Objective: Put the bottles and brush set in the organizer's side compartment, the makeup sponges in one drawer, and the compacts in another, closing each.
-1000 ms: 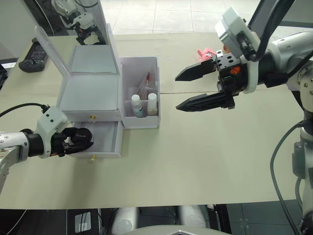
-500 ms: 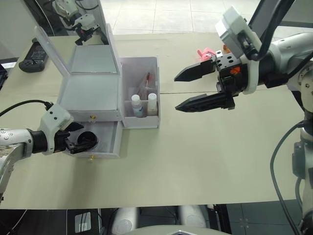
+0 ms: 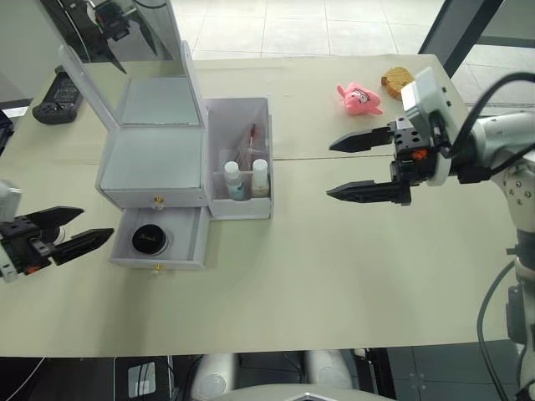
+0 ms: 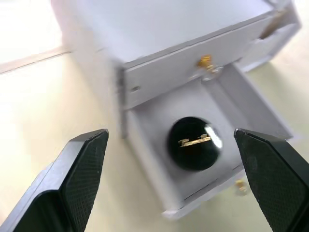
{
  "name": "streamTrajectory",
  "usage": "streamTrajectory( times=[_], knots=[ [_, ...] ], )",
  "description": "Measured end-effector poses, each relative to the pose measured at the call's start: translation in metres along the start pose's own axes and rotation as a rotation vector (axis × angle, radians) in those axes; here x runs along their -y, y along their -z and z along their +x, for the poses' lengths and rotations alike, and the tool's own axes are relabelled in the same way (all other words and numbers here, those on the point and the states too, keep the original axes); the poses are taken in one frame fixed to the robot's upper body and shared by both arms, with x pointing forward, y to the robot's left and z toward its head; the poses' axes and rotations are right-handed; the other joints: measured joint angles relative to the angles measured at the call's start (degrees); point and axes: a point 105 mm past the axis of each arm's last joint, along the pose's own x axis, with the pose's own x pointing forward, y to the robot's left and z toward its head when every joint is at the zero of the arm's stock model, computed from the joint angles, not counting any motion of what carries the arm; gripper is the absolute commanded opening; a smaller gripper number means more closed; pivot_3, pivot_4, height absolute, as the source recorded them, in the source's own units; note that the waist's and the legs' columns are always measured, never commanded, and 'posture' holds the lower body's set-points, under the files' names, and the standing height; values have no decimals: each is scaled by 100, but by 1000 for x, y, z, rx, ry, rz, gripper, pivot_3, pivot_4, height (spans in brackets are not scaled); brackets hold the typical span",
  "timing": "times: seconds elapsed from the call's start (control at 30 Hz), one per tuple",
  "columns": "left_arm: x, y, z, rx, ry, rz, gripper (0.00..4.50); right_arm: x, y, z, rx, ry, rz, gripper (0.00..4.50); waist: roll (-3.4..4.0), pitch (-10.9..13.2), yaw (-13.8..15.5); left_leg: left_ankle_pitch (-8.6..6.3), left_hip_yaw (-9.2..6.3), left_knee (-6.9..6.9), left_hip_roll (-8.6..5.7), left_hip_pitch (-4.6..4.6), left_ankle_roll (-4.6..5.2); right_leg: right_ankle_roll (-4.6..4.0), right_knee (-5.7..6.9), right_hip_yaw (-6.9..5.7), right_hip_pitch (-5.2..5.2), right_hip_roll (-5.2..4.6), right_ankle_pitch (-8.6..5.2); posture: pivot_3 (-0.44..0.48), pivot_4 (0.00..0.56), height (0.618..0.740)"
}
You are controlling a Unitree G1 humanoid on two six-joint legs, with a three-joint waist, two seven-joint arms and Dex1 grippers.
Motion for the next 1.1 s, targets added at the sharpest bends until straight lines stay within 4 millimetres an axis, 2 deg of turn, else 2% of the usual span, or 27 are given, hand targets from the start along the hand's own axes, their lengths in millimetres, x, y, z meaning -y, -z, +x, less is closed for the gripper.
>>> streamTrajectory(
  times=[0.07,0.13,0.2,0.27,0.37,0.47,0.53,0.7,0.77,0.83,0.9,1.0,1.1],
  knots=[
    [-41,20,-23,2,-226,-10,4484,17,29,-22,-13,95,91,4500,0,0,17,0,3,-1,-1,2,0,0,-2,1,0,-1,0,0,150,740],
    [-73,42,-49,-20,-422,-13,4484,27,55,-42,-41,176,130,4500,0,0,14,0,6,-2,0,4,1,0,0,2,-1,-2,0,0,150,740],
    [-92,58,-69,-24,-544,-23,4484,35,75,-58,-51,253,143,4500,0,0,13,0,8,-2,0,5,0,0,0,3,0,-3,0,0,150,740],
    [-103,75,-86,-50,-623,-24,4484,44,91,-77,-56,344,126,4500,0,0,14,0,13,-3,0,11,0,0,1,4,4,-5,0,0,150,740],
    [-108,94,-99,-77,-671,-64,4484,56,116,-105,-74,484,141,4500,0,0,12,-1,17,-6,0,17,0,0,2,7,6,-5,0,0,150,740],
    [-113,100,-107,-62,-711,-99,4484,61,131,-118,-75,571,154,4500,0,0,-4,0,17,-7,1,20,0,0,6,7,7,-5,0,0,150,740],
    [-116,99,-112,-57,-733,-96,4484,62,134,-119,-79,585,145,4500,1,-1,-23,0,18,-7,1,21,0,0,7,7,6,-5,0,0,150,740],
    [-120,89,-114,-28,-755,-29,4484,65,130,-107,-36,572,148,4500,2,-1,-77,-1,19,-9,5,22,0,0,10,7,5,-5,0,0,150,740],
    [-122,81,-115,4,-776,-15,4484,66,119,-96,-1,536,141,4500,2,-1,-94,-1,19,-9,5,22,0,0,10,7,4,-5,0,0,150,740],
    [-118,71,-111,29,-748,-2,4484,66,101,-82,35,473,114,4500,2,-1,-117,-1,18,-9,6,20,0,0,12,7,4,-5,0,0,150,740],
    [-108,61,-99,53,-670,-10,4484,61,70,-56,101,366,64,4500,3,-2,-134,-1,16,-10,7,20,0,0,15,7,2,-4,0,0,150,740],
    [-86,53,-77,40,-537,-34,4484,37,31,-11,148,154,5,4500,4,-2,-144,-2,13,-9,9,17,2,0,23,6,-3,-4,0,0,150,740],
    [-66,45,-60,38,-476,-29,4484,10,1,22,157,-28,-26,4500,3,-2,-137,-2,13,-7,8,13,1,0,18,6,-6,-5,0,0,150,740]
  ],
)
